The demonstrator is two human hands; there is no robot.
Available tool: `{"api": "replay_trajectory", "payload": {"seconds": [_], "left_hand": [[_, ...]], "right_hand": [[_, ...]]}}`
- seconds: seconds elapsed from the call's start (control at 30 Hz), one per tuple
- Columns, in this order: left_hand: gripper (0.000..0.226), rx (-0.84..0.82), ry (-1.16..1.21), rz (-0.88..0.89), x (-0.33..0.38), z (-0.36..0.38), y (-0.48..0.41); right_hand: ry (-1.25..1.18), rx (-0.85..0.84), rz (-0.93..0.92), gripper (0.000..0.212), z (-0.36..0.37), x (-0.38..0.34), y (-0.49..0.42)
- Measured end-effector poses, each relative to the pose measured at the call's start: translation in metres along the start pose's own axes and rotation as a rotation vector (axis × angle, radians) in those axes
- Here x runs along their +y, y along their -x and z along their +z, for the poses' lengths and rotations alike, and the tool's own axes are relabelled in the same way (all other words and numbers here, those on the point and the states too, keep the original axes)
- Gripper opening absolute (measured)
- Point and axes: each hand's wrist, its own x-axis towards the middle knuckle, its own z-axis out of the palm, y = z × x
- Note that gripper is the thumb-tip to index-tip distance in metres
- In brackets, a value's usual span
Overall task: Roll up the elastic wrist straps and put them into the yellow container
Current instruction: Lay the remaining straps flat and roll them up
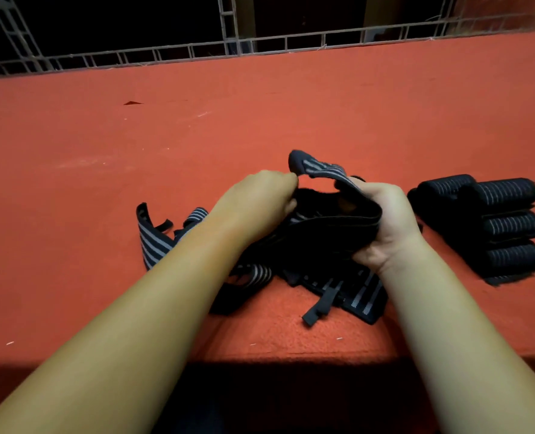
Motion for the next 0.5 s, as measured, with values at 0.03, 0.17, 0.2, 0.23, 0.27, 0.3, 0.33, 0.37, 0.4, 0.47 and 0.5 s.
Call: {"api": "replay_trajectory", "payload": {"seconds": [0.03,0.17,0.2,0.23,0.27,0.3,0.33,0.37,0.4,0.47,0.5], "left_hand": [[0.018,0.027,0.053,-0.095,-0.010,-0.004,-0.003],[0.018,0.086,0.228,-0.429,-0.059,-0.010,-0.006],[0.019,0.106,0.245,-0.442,-0.065,-0.017,-0.004],[0.020,0.111,0.247,-0.484,-0.071,-0.024,-0.003],[0.020,0.112,0.362,-0.518,-0.073,-0.034,0.002],[0.016,0.040,0.362,-0.537,-0.076,-0.044,0.006],[0.009,0.007,0.319,-0.565,-0.076,-0.055,0.013],[0.011,-0.013,0.234,-0.558,-0.077,-0.060,0.019],[0.015,0.077,0.233,-0.594,-0.076,-0.071,0.024],[0.010,0.236,0.333,-0.709,-0.083,-0.092,0.033],[0.012,0.238,0.501,-0.763,-0.084,-0.096,0.031]], "right_hand": [[0.018,0.000,-0.017,0.025,0.002,-0.001,0.002],[0.189,0.077,-0.086,0.023,0.006,-0.002,0.008],[0.249,0.146,-0.104,0.021,0.007,-0.001,0.008],[0.325,0.220,-0.126,0.019,0.007,-0.002,0.008],[0.396,0.286,-0.144,0.018,0.008,-0.002,0.005],[0.470,0.326,-0.170,0.018,0.010,-0.003,0.004],[0.560,0.361,-0.221,0.019,0.012,-0.004,0.002],[0.630,0.389,-0.272,0.019,0.016,-0.006,0.005],[0.658,0.408,-0.294,0.019,0.020,-0.008,0.006],[0.692,0.411,-0.296,0.021,0.032,-0.013,0.012],[0.716,0.396,-0.303,0.022,0.041,-0.017,0.015]]}}
